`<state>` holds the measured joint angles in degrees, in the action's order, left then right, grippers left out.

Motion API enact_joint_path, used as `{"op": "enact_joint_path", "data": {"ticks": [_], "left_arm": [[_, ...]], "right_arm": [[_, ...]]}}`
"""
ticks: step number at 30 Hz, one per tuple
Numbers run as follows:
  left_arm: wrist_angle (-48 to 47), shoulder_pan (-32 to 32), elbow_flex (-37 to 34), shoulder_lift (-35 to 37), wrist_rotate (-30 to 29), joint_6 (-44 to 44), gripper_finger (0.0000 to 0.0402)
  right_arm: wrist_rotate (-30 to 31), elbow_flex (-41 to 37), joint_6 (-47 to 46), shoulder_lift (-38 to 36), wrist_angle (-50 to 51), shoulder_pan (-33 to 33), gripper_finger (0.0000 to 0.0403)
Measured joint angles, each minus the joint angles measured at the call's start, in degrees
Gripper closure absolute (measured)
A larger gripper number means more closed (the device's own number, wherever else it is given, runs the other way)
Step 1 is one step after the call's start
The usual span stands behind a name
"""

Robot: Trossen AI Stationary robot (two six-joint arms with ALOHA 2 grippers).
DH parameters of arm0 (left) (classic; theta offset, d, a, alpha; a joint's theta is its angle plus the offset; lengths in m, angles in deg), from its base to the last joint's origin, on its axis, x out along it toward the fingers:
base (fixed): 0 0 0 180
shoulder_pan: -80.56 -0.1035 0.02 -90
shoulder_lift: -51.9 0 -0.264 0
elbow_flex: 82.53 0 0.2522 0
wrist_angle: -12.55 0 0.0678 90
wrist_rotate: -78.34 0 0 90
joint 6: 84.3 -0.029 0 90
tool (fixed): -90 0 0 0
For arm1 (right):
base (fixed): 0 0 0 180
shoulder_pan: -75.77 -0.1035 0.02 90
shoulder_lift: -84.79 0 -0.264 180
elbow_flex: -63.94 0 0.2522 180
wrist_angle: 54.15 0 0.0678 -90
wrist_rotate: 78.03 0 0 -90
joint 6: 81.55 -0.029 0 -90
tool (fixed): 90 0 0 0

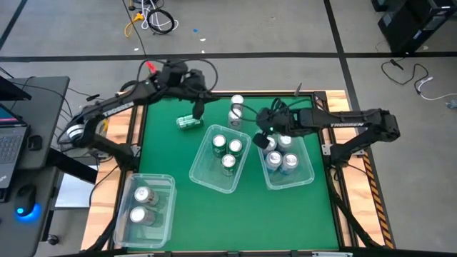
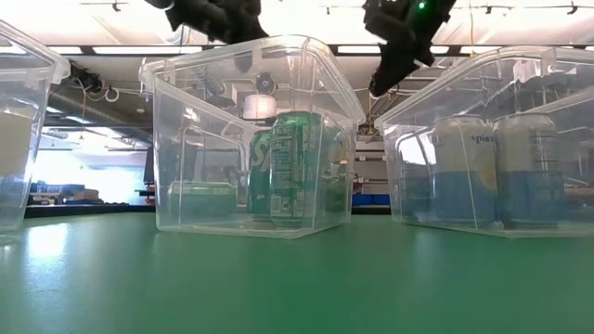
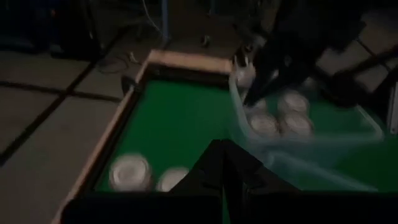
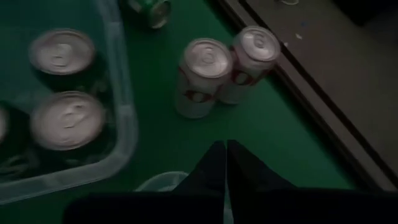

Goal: Sort soda cans
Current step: Put the silver soda can into the bottom left transparent bin

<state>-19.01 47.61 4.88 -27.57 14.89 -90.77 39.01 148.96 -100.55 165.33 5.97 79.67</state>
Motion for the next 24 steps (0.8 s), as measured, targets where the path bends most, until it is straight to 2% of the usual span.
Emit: {"op": "enact_joint_path", "data": {"ticks": [3,8,14,20,24], "left_arm": [[0.5,-0.1,2.5,-3.3,0.1,2.0,0.0401],[-11.2,0.9,9.1,-11.3,-1.0,2.2,0.0401],[-19.8,3.7,17.5,-20.4,-10.8,2.2,0.0390],[-21.7,6.7,21.0,-26.5,-12.4,3.6,0.0325],[-20.3,8.0,21.6,-28.3,-18.0,6.6,0.0260]], "right_arm": [[0.0,0.0,1.6,-0.5,1.5,1.2,0.0401],[0.2,0.0,3.6,-3.2,2.6,3.0,0.0402],[0.4,0.0,4.6,-7.0,2.6,3.9,0.0402],[0.4,0.0,5.8,-9.1,3.2,3.8,0.0402],[0.5,0.0,5.9,-9.4,4.4,3.8,0.0402]]}}
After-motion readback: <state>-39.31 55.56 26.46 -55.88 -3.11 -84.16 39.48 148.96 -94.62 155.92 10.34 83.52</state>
